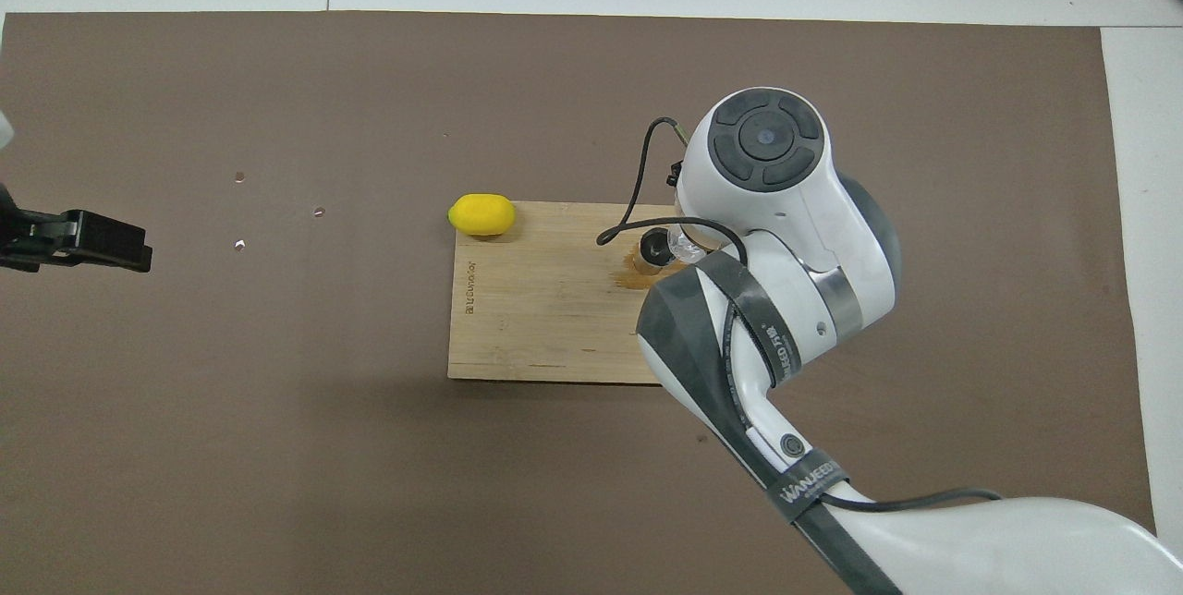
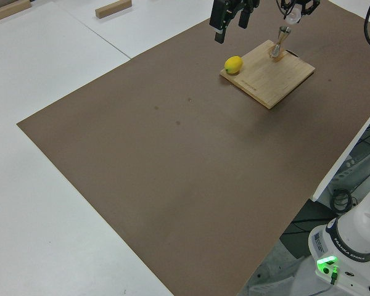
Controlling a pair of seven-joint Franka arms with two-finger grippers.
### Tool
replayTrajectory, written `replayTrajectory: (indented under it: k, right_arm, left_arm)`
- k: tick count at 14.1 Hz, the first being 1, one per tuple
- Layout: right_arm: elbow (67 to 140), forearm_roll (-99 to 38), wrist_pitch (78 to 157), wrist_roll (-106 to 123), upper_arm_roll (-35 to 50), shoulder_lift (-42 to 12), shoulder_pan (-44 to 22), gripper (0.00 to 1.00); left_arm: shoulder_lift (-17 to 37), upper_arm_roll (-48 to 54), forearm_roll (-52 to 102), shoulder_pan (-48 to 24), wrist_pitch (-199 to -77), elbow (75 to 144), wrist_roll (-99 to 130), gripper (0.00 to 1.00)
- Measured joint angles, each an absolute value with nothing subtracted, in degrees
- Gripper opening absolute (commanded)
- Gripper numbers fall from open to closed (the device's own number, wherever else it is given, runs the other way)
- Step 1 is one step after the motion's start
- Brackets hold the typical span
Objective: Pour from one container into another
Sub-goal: 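Tilt the clear cup with the right gripper to pour into the steel cup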
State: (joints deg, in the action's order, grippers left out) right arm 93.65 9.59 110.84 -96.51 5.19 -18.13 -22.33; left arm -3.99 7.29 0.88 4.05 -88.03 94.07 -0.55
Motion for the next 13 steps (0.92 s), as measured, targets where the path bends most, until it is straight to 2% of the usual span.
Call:
replayTrajectory:
  k: [13]
  right_arm:
    - [93.65, 15.45, 110.60, -98.17, 5.19, -18.46, -24.40, 0.00]
  left_arm:
    - [-3.99, 7.29, 0.88, 4.05, -88.03, 94.07, -0.55, 1.00]
